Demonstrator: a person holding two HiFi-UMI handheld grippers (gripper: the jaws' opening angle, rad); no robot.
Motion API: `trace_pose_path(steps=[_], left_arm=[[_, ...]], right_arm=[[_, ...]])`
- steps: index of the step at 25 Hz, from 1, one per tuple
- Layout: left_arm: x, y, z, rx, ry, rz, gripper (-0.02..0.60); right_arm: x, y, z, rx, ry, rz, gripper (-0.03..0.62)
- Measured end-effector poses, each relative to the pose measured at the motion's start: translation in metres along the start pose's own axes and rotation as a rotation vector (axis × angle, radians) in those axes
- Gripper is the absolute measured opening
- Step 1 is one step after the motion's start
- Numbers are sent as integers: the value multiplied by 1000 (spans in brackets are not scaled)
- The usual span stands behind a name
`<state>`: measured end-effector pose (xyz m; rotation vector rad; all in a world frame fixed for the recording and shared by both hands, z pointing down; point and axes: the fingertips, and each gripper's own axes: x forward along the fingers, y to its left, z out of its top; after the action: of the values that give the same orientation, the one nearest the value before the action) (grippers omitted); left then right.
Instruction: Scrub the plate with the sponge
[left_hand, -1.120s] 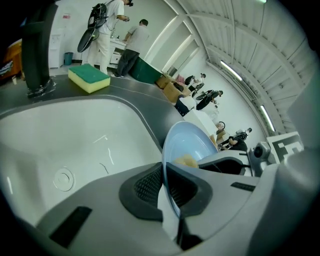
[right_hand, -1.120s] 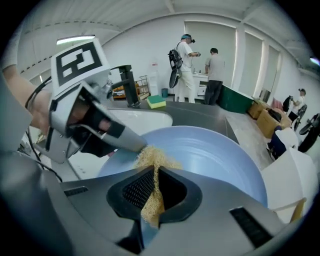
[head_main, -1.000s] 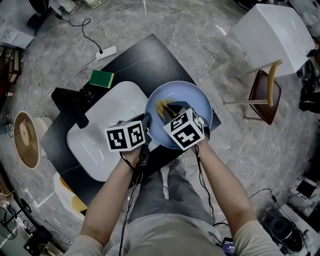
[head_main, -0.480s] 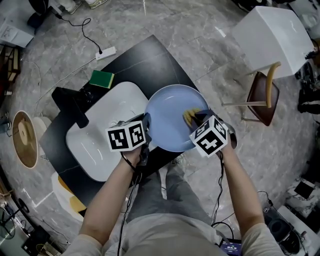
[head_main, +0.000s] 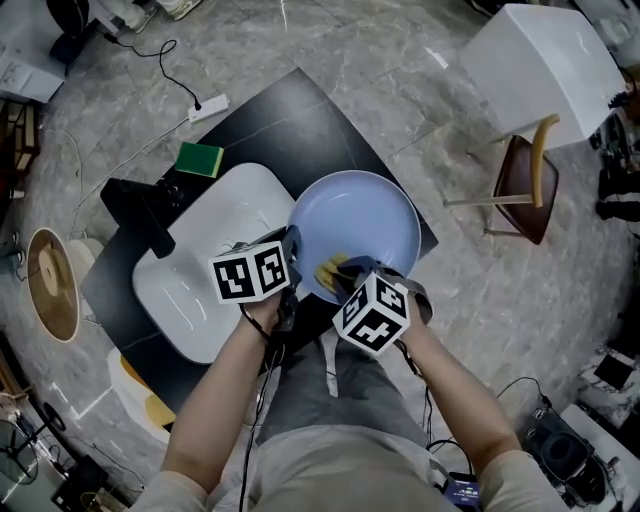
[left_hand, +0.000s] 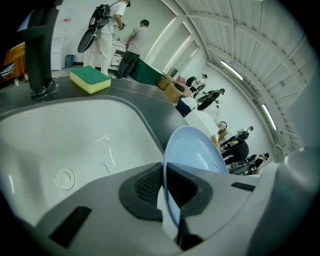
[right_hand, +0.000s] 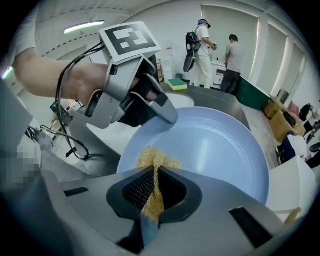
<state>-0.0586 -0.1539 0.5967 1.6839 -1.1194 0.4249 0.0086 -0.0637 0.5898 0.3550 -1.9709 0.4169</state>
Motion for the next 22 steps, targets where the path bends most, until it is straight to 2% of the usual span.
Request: trace_pose_path(steps=[5,12,17,22], left_arm=[[-2,0,-2,44,10,-5,28],[-2,0,-1,-7,-4,-10,28],[-2,1,-1,2,-6,-8,28],[-3,1,1,7,-27,9,28]], right_arm=[[13,-19,38,30,-91,-18,48],[11,-59,52,52,-131,-61,51],[-1,-106,44,55,-128,-204,49],[-26,-129,-1,37,-19,-300,49]])
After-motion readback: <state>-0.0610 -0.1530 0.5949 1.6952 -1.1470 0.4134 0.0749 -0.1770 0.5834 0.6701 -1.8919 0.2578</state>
